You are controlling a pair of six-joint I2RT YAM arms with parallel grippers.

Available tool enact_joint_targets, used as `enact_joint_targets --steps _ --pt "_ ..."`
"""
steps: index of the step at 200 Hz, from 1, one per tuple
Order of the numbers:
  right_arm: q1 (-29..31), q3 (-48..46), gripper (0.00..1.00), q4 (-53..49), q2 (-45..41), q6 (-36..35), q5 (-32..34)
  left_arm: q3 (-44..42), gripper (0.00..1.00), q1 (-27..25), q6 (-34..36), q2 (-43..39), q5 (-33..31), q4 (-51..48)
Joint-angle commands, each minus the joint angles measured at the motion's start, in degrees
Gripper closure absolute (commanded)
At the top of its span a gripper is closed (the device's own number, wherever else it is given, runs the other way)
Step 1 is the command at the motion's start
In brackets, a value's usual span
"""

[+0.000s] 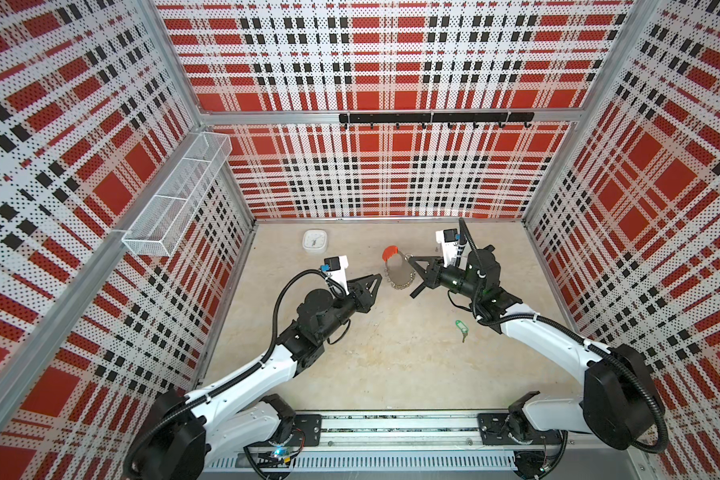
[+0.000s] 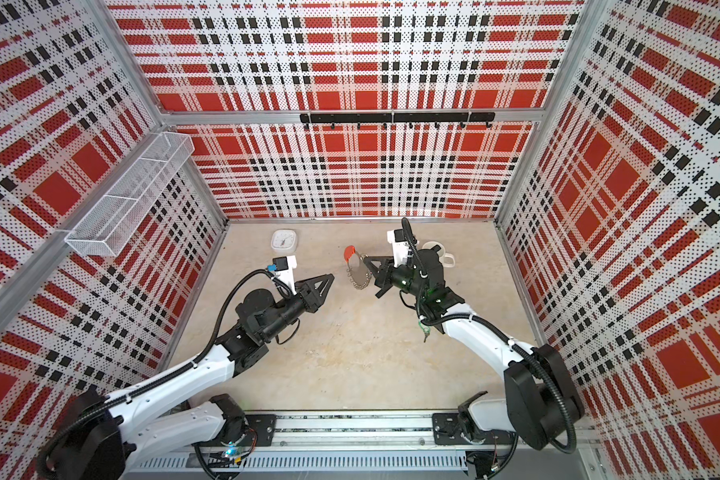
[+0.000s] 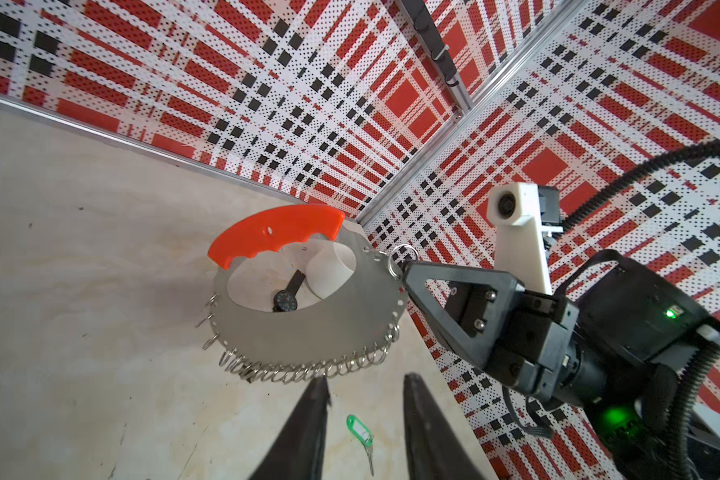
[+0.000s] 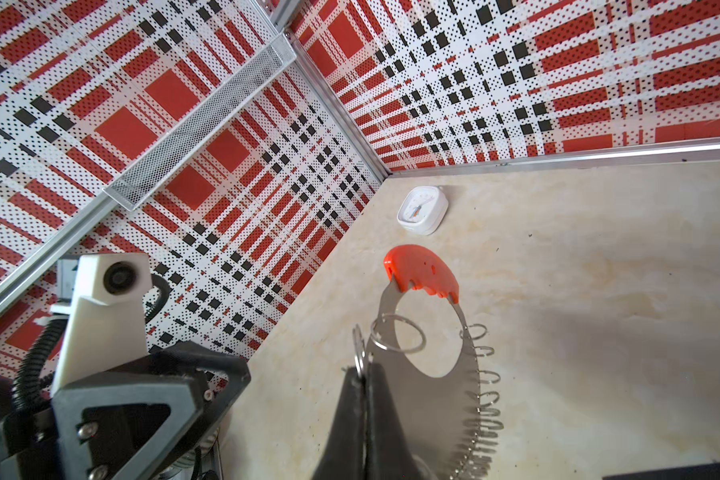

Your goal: Put the keys on the keyring

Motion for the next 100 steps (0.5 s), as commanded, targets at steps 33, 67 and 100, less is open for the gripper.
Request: enact_joint_targets --steps 33,67,100 --pt "-2.1 -0.6 1.0 9.3 2.9 3.2 -6.2 8.6 0.69 6.3 2.0 6.7 19.9 7.6" --pt "-2.6 0.9 1.0 14.3 7.8 5.4 -10.9 11.3 0.73 9.4 2.7 10.2 23.6 7.7" --pt "-3.6 2.7 1.0 15.3 9.7 7.1 -13.6 15.9 0.76 10.6 1.0 15.0 27.9 8.0"
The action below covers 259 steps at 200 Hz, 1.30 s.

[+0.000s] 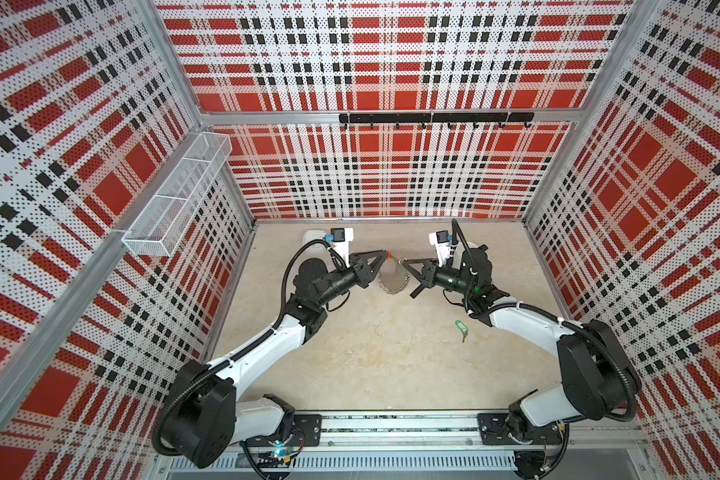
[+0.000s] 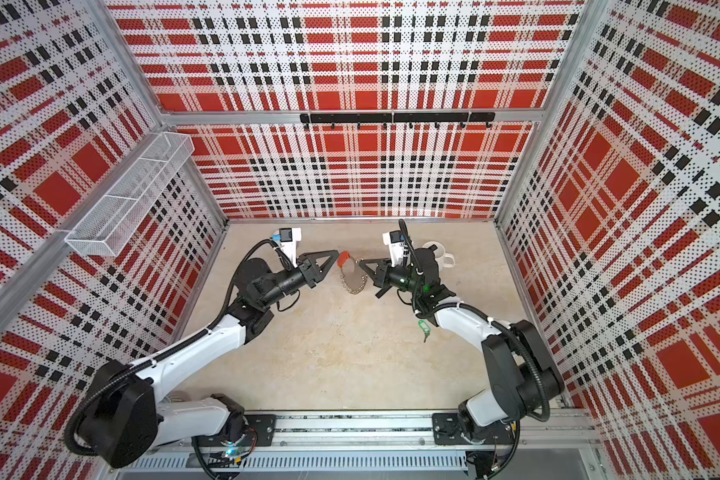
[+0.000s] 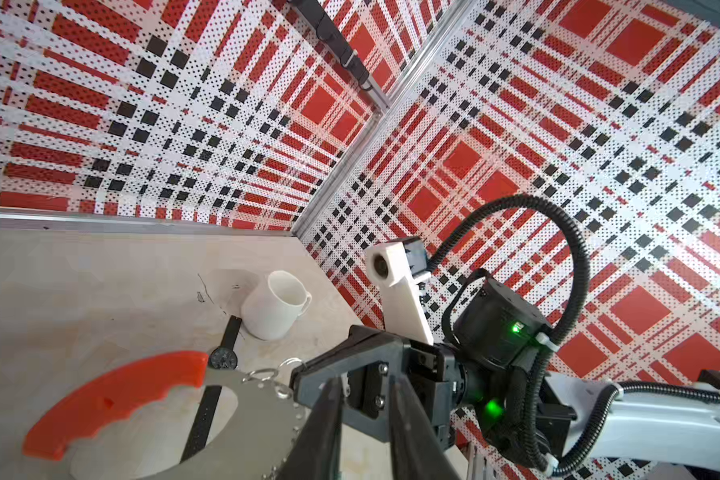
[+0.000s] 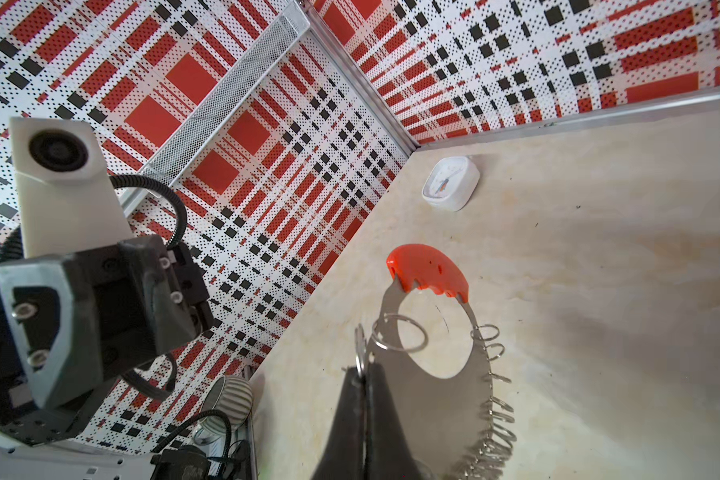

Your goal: Put the keys on the keyring

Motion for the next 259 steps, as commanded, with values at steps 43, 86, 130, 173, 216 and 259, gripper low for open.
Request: enact_joint_targets --steps 43,86,130,173,216,259 --pt "-1.2 4.7 1.0 4.7 0.3 2.7 -3.9 5.1 0.74 0.8 -2.8 5.8 5.2 3.1" --pt "-1.3 7.0 1.0 8.4 1.7 6.2 -3.6 9.1 0.75 0.6 -5.1 11.9 9.4 5.4" --pt "-2.6 7.5 1.0 12.2 3.6 9.4 -6.0 11.2 0.77 0.7 -7.8 16.0 11.9 9.9" --pt "-3.0 5.1 1.0 17.8 3.3 11.3 -8.3 12.1 0.82 1.0 -9.6 18.4 14.1 11.3" --pt "-3.1 4.6 1.0 18.2 3.5 11.2 -8.9 11.5 0.78 2.8 -9.4 16.9 14.2 11.3" --pt "-3.1 4.8 1.0 15.3 3.5 9.3 -8.1 8.6 0.68 5.2 -7.4 13.3 11.8 10.8"
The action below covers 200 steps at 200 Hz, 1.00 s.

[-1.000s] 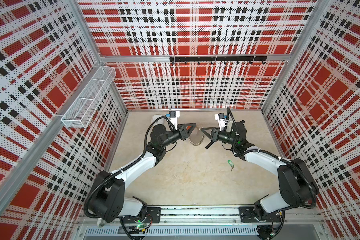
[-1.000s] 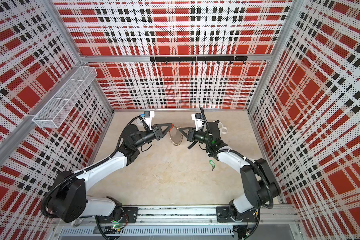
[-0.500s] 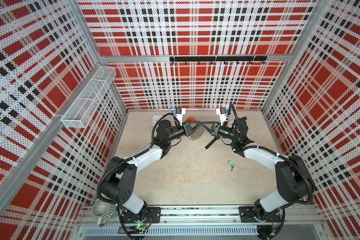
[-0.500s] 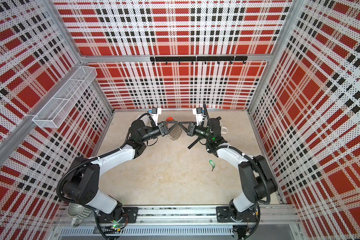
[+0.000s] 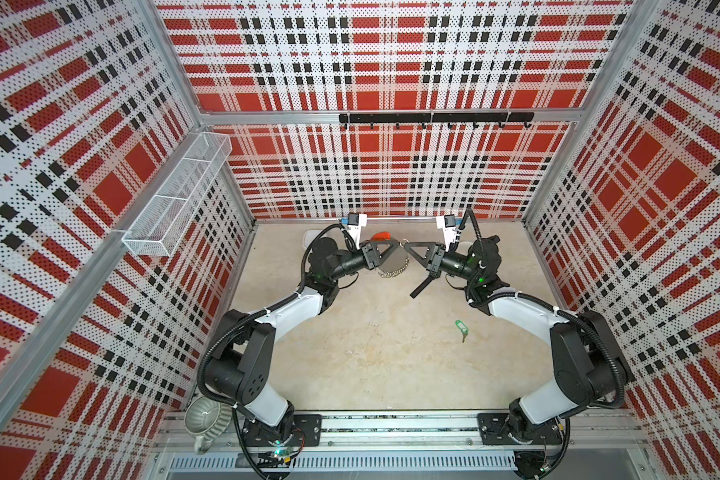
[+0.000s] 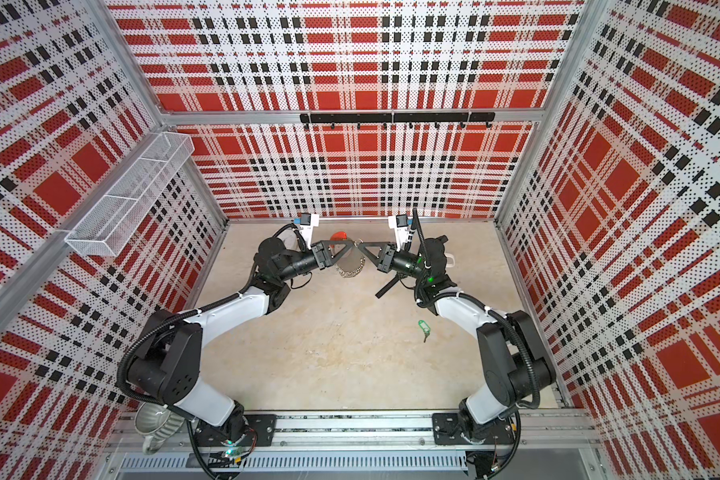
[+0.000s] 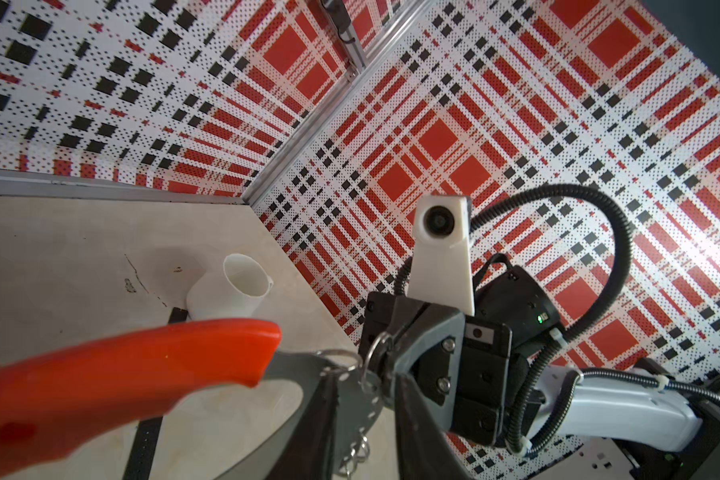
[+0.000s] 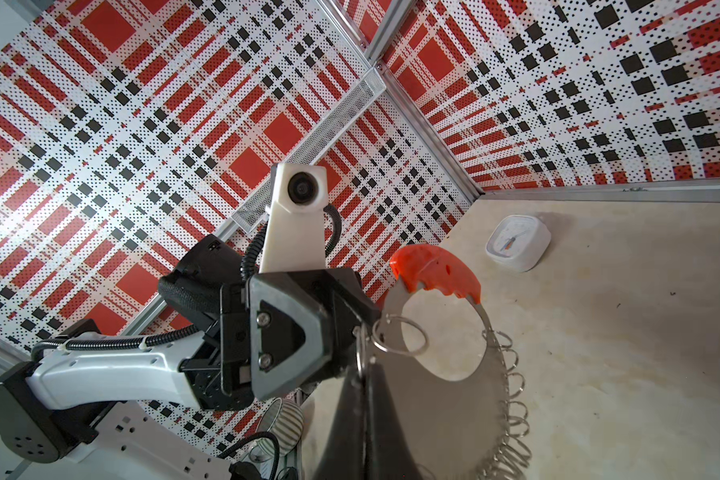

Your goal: Put the keys on the keyring

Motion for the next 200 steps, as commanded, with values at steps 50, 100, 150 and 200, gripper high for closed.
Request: enact_joint_targets --steps 50,100,150,200 --pt "0.1 0.5 1.0 4.4 1.0 2.0 -2.0 -0.5 0.66 0.6 1.5 -2.7 -1.1 1.5" --pt "0.9 1.6 1.0 3.2 1.2 1.3 -2.5 1.3 0.68 -0.9 1.2 -1.1 -0.7 1.5" --pt "1.0 2.2 1.0 3.0 1.2 0.9 -3.5 2.1 0.68 -1.5 1.1 -0.1 -0.1 1.4" --pt "1.5 3.7 1.0 1.0 1.6 -0.3 -4.2 2.5 0.68 -1.9 0.9 1.1 0.3 1.5"
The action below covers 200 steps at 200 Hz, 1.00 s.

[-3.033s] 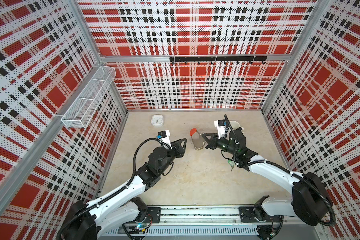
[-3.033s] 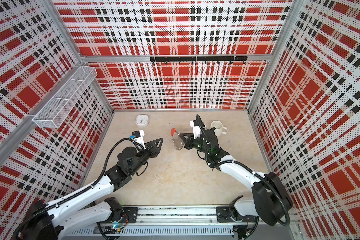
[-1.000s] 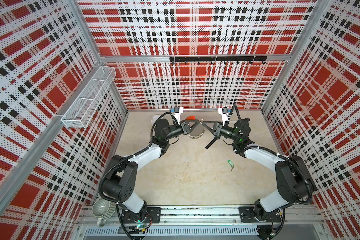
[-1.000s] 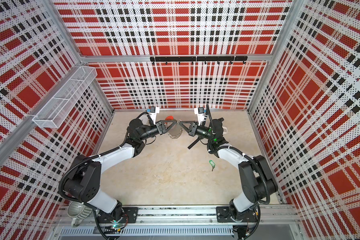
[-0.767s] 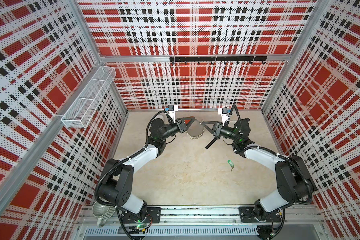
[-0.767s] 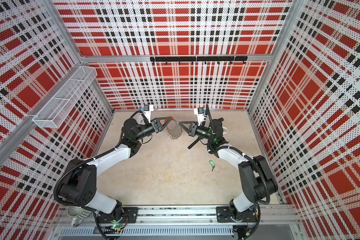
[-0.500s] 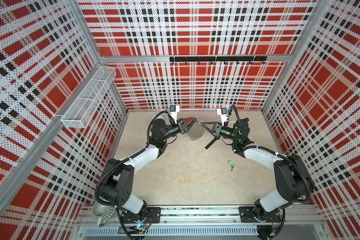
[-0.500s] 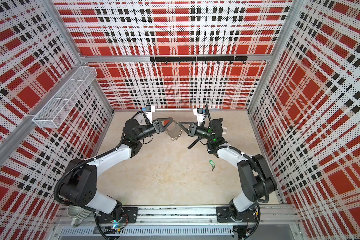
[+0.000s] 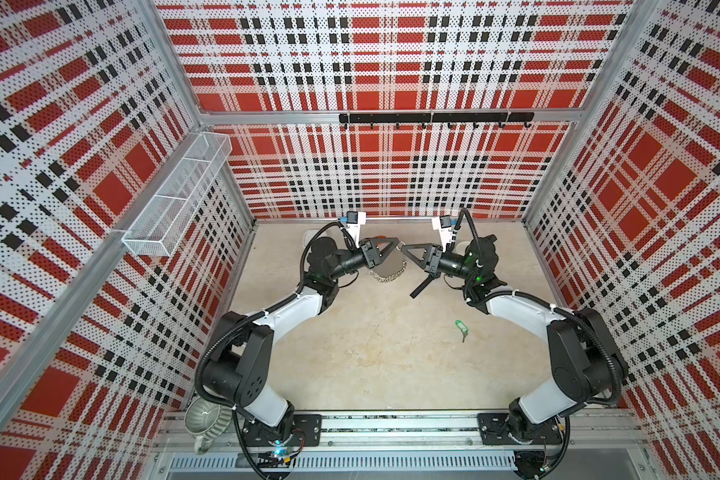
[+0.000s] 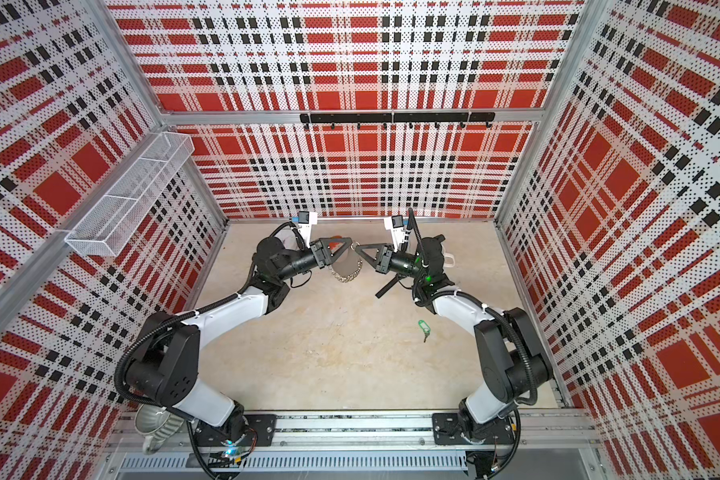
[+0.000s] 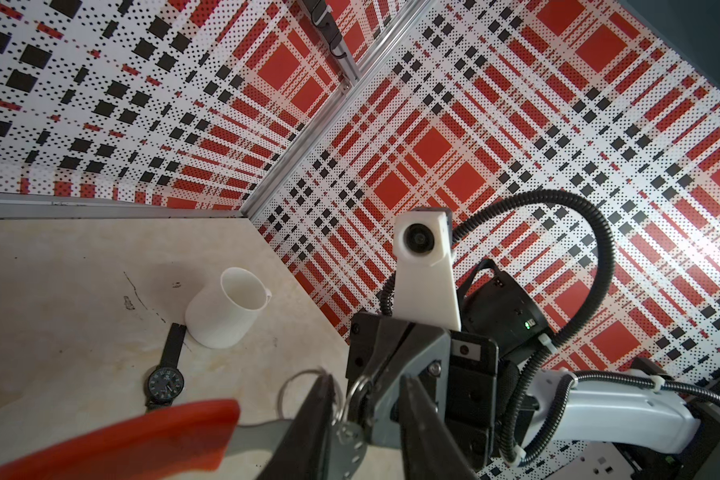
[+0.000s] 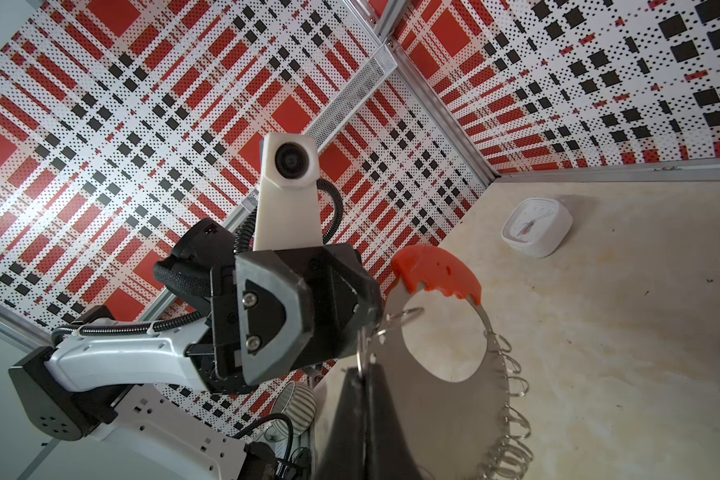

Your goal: Put the keys on the keyring

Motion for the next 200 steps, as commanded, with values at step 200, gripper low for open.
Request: enact_joint_targets --steps 200 --pt "1.3 8.3 1.0 -5.4 2.3 0.1 -2.2 0.2 0.79 -1.0 1.5 0.2 9.0 -3.2"
